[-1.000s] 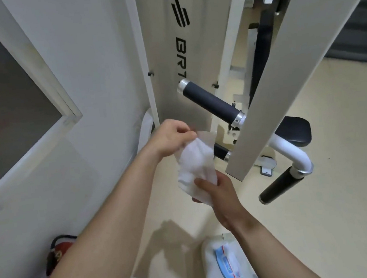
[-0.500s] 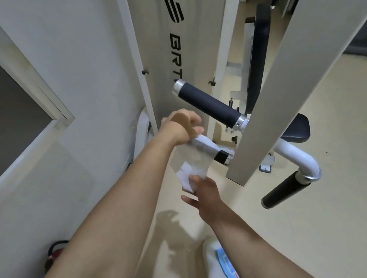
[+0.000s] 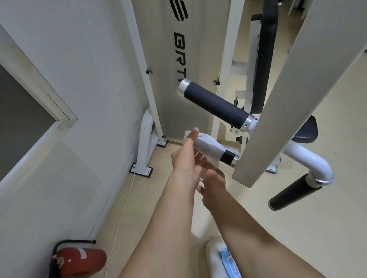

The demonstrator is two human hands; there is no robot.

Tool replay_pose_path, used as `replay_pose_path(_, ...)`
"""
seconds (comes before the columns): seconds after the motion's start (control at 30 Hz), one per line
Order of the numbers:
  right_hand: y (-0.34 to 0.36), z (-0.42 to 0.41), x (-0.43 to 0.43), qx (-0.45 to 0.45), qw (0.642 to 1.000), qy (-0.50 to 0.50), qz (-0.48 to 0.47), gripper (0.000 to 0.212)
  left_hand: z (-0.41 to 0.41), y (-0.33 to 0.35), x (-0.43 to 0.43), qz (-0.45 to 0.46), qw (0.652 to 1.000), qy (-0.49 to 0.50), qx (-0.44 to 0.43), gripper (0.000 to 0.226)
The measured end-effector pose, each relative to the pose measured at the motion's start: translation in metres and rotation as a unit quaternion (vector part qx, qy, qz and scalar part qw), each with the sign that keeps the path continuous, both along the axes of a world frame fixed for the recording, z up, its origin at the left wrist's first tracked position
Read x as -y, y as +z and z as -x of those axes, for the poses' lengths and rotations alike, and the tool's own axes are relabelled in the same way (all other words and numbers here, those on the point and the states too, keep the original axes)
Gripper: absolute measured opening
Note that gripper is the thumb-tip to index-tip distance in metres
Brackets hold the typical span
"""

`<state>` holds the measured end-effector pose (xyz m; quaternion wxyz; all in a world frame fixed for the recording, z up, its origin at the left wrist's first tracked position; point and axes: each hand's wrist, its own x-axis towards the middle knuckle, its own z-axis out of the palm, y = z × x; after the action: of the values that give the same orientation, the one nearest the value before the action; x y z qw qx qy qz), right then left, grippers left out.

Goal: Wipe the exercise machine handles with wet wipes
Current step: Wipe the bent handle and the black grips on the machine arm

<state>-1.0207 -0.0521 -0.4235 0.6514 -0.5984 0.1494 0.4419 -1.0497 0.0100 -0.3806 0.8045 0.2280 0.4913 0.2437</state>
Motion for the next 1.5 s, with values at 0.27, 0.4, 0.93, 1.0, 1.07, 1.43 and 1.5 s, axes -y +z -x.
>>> replay_pose_path(0.27,0.014,-0.002,-0.002,-0.112,0.991,-0.053,-0.055,0.018,-0.021,-0.007,-0.005,0.024,0.999,-0.012,0.036,0.055)
replay_pose_path(0.4,0.011,0.002,0.001,-0.118,0.979,-0.089,-0.14,0.019,-0.027,-0.005,-0.004,0.027,0.999,-0.01,0.034,0.081)
replay_pose_path(0.93,0.02,-0.008,-0.016,-0.128,0.917,-0.131,-0.355,0.047,-0.019,0.005,-0.061,-0.119,0.977,-0.177,0.003,0.046)
replay_pose_path(1.0,0.023,-0.007,-0.016,-0.149,0.919,-0.148,-0.333,0.033,-0.024,0.022,-0.066,-0.24,0.933,-0.238,-0.121,0.036)
replay_pose_path(1.07,0.025,-0.007,-0.015,-0.169,0.918,-0.164,-0.319,0.027,-0.031,0.041,-0.067,-0.322,0.865,-0.322,-0.212,0.025)
replay_pose_path(1.43,0.035,-0.004,-0.011,-0.161,0.919,-0.176,-0.313,0.041,0.021,0.024,-0.044,-0.535,0.793,-0.251,-0.15,0.014)
replay_pose_path(1.5,0.035,-0.001,-0.01,-0.142,0.926,-0.165,-0.308,0.051,0.035,0.009,-0.031,-0.597,0.728,-0.234,-0.242,0.009)
